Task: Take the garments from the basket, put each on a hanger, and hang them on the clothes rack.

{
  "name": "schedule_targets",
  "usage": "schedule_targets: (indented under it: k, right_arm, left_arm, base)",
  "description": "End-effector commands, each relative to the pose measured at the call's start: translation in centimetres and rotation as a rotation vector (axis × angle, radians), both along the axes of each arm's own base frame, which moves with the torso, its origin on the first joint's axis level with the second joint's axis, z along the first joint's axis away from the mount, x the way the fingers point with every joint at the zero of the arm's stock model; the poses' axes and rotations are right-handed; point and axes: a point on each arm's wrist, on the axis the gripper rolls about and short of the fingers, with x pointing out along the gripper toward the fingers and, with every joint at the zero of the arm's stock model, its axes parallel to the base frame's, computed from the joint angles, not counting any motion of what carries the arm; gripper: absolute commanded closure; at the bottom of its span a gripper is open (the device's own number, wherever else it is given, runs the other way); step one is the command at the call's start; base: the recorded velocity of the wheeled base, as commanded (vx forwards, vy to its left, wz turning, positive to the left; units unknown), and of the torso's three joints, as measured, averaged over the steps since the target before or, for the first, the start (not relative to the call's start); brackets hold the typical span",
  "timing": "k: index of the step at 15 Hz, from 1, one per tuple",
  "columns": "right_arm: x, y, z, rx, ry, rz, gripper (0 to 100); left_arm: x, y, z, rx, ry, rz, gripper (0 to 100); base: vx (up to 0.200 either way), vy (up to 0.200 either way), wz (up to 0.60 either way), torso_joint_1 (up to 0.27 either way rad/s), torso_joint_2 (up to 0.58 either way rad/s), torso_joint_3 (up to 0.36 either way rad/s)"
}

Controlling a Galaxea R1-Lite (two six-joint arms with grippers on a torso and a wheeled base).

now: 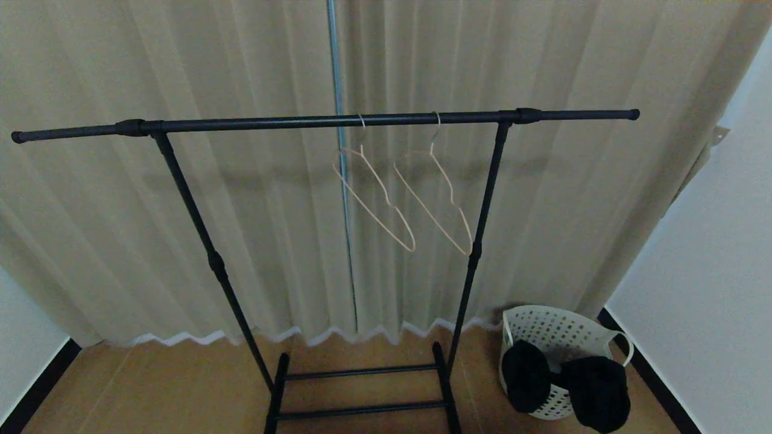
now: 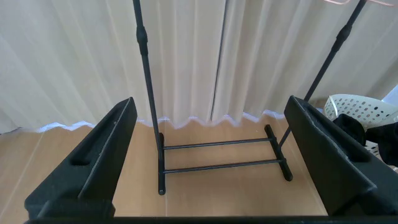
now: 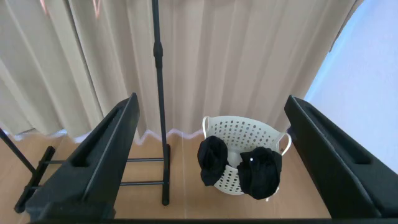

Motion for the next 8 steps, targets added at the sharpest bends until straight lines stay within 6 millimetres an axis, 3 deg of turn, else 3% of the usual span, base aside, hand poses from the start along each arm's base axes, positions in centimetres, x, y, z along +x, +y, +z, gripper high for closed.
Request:
schedule_targets:
  k: [1, 8]
  right_arm:
    - [0.01, 0.0, 0.0, 0.0, 0.001, 0.002, 0]
    - [0.01, 0.0, 0.0, 0.018, 0.001, -0.001, 0]
  left_arm:
    - [0.01, 0.0, 0.0, 0.0, 0.001, 0.0, 0]
    - [0.01, 0.0, 0.0, 0.0, 0.001, 0.0, 0]
  base:
    - [0.0, 0.0, 0.0, 0.0, 0.0, 0.0]
    - [0.0, 0.0, 0.0, 0.0, 0.0, 0.0]
